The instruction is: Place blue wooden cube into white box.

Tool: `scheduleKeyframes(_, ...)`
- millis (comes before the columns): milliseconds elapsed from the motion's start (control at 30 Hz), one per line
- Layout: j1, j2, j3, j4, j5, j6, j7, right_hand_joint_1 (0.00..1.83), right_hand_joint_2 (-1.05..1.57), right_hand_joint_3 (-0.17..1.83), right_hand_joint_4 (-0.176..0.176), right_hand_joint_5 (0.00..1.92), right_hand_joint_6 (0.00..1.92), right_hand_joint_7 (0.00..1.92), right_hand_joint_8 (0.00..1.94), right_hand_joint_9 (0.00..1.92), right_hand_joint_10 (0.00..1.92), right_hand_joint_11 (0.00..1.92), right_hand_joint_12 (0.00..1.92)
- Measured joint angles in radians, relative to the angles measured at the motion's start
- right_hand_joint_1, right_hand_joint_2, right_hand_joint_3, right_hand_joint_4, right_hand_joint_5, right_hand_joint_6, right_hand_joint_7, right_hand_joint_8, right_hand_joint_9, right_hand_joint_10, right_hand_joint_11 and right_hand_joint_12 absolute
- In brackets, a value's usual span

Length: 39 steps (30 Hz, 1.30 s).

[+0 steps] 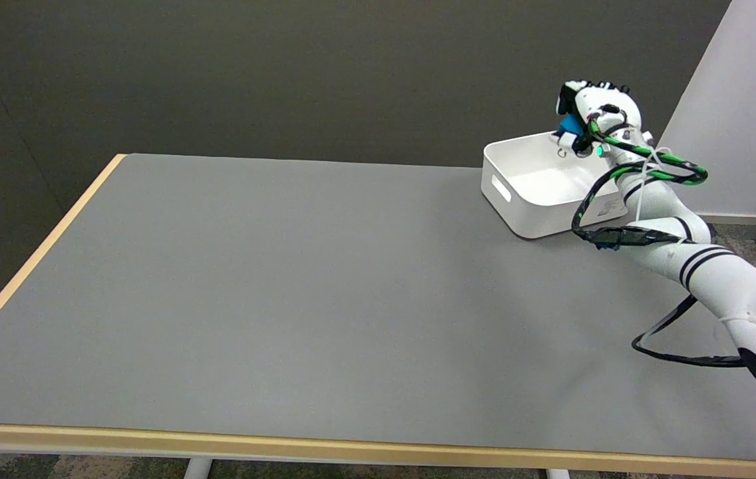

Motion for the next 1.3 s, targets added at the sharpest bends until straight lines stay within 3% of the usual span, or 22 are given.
scheduleKeyframes(33,-0.006,0.0,0.004,0.002,0.002,-0.006,-0.009,0.96,1.18,0.36,-0.091,0.38,1.42,0.44,1.42,0.49,1.52,0.18,1.79)
scheduleKeyframes(67,-0.01,0.001,0.006,0.002,0.002,-0.01,-0.015,0.76,0.86,0.77,0.046,0.29,0.85,0.39,0.8,0.42,1.07,0.27,1.57)
scheduleKeyframes(100,-0.018,0.002,0.011,0.002,0.003,-0.016,-0.023,0.59,0.68,0.98,0.117,0.21,0.5,0.31,0.41,0.33,0.77,0.28,1.39)
scheduleKeyframes(233,-0.054,0.007,0.027,-0.007,0.011,-0.038,-0.044,0.22,0.56,0.97,0.102,0.0,0.11,0.0,0.0,0.0,0.27,0.03,0.99)
scheduleKeyframes(367,-0.086,0.013,0.039,-0.02,0.028,-0.053,-0.04,0.17,0.54,0.93,0.103,0.0,0.02,0.0,0.0,0.0,0.12,0.0,0.98)
scheduleKeyframes(633,-0.143,0.024,0.059,-0.059,0.066,-0.07,-0.004,0.17,0.54,0.94,0.1,0.0,0.03,0.0,0.0,0.0,0.0,0.0,0.81)
scheduleKeyframes(733,-0.169,0.028,0.07,-0.087,0.083,-0.073,0.013,0.15,0.59,1.02,0.104,0.0,0.09,0.0,0.02,0.0,0.15,0.0,0.8)
scheduleKeyframes(800,-0.192,0.031,0.08,-0.115,0.098,-0.073,0.036,0.1,0.63,1.07,0.121,0.04,0.19,0.01,0.14,0.03,0.38,0.02,0.9)
scheduleKeyframes(867,-0.217,0.033,0.093,-0.15,0.114,-0.074,0.072,0.02,0.64,1.08,0.141,0.08,0.26,0.06,0.18,0.05,0.45,0.05,0.93)
scheduleKeyframes(933,-0.249,0.035,0.109,-0.2,0.134,-0.074,0.125,0.01,0.63,1.09,0.15,0.11,0.41,0.13,0.27,0.14,0.51,0.1,0.99)
scheduleKeyframes(1300,-0.568,0.017,0.26,-0.633,0.229,-0.025,0.414,0.0,0.67,1.01,0.176,0.25,0.57,0.33,0.42,0.29,0.64,0.18,1.16)
